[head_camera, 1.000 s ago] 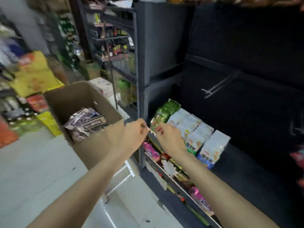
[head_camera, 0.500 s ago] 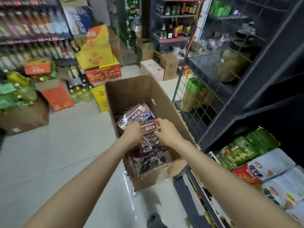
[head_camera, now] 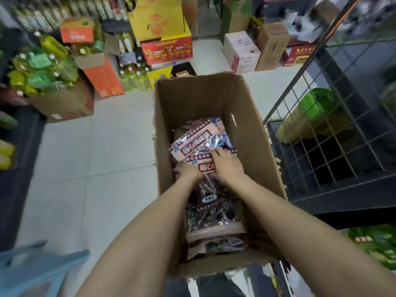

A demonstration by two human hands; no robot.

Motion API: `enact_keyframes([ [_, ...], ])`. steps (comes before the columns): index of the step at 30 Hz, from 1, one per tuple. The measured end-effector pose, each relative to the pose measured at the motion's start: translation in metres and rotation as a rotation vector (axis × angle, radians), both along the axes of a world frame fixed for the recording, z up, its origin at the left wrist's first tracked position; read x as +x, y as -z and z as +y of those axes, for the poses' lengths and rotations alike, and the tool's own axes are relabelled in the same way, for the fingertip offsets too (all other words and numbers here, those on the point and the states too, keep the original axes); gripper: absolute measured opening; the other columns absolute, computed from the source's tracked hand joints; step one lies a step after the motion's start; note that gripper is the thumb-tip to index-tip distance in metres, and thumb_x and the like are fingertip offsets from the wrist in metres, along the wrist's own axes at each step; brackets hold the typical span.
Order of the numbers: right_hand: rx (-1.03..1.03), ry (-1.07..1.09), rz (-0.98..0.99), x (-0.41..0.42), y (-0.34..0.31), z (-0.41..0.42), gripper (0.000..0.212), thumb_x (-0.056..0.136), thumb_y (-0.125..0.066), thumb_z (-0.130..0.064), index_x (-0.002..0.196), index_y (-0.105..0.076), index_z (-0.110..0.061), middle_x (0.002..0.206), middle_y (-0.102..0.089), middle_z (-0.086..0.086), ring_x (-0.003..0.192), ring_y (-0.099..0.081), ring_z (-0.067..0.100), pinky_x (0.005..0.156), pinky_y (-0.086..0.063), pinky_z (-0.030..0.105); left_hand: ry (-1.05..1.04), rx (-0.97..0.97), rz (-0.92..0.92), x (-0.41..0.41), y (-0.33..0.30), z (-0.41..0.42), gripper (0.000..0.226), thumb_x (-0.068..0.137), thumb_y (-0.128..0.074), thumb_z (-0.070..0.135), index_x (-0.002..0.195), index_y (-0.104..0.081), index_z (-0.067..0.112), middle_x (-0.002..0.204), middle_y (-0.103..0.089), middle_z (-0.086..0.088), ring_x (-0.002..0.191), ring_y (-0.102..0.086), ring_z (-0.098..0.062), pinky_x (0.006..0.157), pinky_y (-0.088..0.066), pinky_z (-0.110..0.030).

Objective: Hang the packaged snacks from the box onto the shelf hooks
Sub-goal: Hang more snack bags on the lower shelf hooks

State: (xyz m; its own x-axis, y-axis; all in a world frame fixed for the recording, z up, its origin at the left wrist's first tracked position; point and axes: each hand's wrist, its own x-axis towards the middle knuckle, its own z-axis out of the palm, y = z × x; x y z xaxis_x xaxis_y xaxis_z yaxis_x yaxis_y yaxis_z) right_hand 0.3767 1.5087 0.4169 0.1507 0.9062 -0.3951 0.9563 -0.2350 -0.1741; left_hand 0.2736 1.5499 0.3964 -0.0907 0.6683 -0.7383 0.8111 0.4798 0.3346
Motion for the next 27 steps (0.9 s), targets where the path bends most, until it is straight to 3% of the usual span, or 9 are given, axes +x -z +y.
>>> enact_keyframes([
  [3, 0.008, 0.025, -0.177, 0.004, -0.003, 0.008, 0.047, 0.090, -0.061, -0.028, 0.132, -0.046, -0.014, 0.134, -0.046, 0.006, 0.128, -0.038, 0.024, 0.101, -0.036, 0.040, -0.081, -0.009, -0.053, -0.005, -0.003, 0.002, 0.078, 0.094, -0.051, 0.022, 0.150, 0.002, 0.005, 0.153, -0.017, -0.019, 0.137, -0.027, -0.037, 0.112, -0.026, -0.042],
  [5, -0.057, 0.055, -0.210, 0.008, -0.003, 0.009, 0.036, 0.093, -0.054, -0.025, 0.127, -0.052, -0.013, 0.133, -0.050, 0.006, 0.129, -0.036, 0.023, 0.103, -0.033, 0.039, -0.118, 0.016, -0.083, -0.008, -0.001, 0.000, 0.077, 0.095, -0.048, 0.026, 0.150, 0.005, 0.015, 0.150, -0.023, -0.019, 0.133, -0.033, -0.038, 0.111, -0.030, -0.044],
  [8, -0.076, 0.035, -0.255, 0.006, -0.001, 0.005, 0.032, 0.095, -0.050, -0.019, 0.126, -0.052, -0.013, 0.134, -0.049, 0.007, 0.130, -0.035, 0.024, 0.103, -0.032, 0.039, -0.214, 0.131, -0.085, -0.009, 0.001, 0.004, 0.059, 0.098, -0.039, 0.027, 0.149, -0.009, 0.020, 0.137, -0.043, -0.018, 0.121, -0.047, -0.036, 0.102, -0.040, -0.043],
  [11, -0.040, -0.005, -0.292, 0.004, -0.001, 0.006, 0.034, 0.093, -0.049, -0.016, 0.127, -0.053, -0.013, 0.136, -0.043, 0.007, 0.132, -0.031, 0.024, 0.105, -0.030, 0.038, -0.302, 0.285, -0.118, 0.000, -0.012, 0.014, 0.044, 0.097, -0.046, 0.023, 0.133, -0.033, 0.003, 0.131, -0.050, -0.019, 0.118, -0.050, -0.036, 0.094, -0.042, -0.040],
  [14, -0.056, -0.003, -0.225, 0.006, -0.011, 0.009, 0.031, 0.092, -0.046, -0.009, 0.119, -0.059, -0.015, 0.129, -0.054, 0.007, 0.125, -0.045, 0.022, 0.105, -0.030, 0.035, -0.364, 0.355, -0.197, 0.003, -0.026, 0.016, 0.036, 0.096, -0.052, 0.024, 0.123, -0.043, 0.002, 0.126, -0.055, -0.016, 0.113, -0.056, -0.032, 0.086, -0.045, -0.036],
  [18, -0.044, -0.007, -0.149, 0.011, -0.029, 0.010, 0.026, 0.092, -0.046, -0.007, 0.113, -0.058, -0.016, 0.117, -0.063, 0.006, 0.113, -0.057, 0.024, 0.100, -0.032, 0.034, -0.259, 0.461, -0.320, 0.005, -0.037, 0.018, 0.028, 0.095, -0.055, 0.022, 0.120, -0.053, 0.010, 0.121, -0.061, -0.007, 0.099, -0.059, -0.016, 0.070, -0.044, -0.023],
  [20, -0.001, -0.002, -0.112, 0.013, -0.041, 0.010, 0.022, 0.093, -0.052, -0.016, 0.115, -0.056, -0.015, 0.118, -0.062, 0.008, 0.113, -0.057, 0.026, 0.095, -0.036, 0.034, -0.164, 0.515, -0.368, 0.007, -0.046, 0.018, 0.024, 0.095, -0.053, 0.019, 0.118, -0.054, 0.014, 0.119, -0.062, -0.006, 0.097, -0.058, -0.014, 0.078, -0.046, -0.026],
  [22, 0.048, -0.001, -0.083, 0.012, -0.053, 0.007, 0.026, 0.092, -0.057, -0.025, 0.116, -0.056, -0.015, 0.119, -0.062, 0.009, 0.113, -0.057, 0.028, 0.092, -0.039, 0.035, -0.023, 0.600, -0.349, 0.006, -0.054, 0.016, 0.027, 0.095, -0.050, 0.019, 0.121, -0.054, 0.018, 0.118, -0.064, -0.007, 0.105, -0.060, -0.023, 0.092, -0.049, -0.036],
  [27, 0.161, 0.038, -0.016, 0.015, -0.072, -0.012, 0.024, 0.094, -0.052, -0.027, 0.114, -0.059, -0.016, 0.111, -0.065, 0.010, 0.104, -0.061, 0.032, 0.080, -0.047, 0.037, 0.168, 0.837, -0.266, -0.012, -0.077, 0.009, 0.015, 0.095, -0.049, 0.021, 0.105, -0.060, 0.024, 0.105, -0.070, -0.005, 0.097, -0.064, -0.029, 0.083, -0.054, -0.042],
])
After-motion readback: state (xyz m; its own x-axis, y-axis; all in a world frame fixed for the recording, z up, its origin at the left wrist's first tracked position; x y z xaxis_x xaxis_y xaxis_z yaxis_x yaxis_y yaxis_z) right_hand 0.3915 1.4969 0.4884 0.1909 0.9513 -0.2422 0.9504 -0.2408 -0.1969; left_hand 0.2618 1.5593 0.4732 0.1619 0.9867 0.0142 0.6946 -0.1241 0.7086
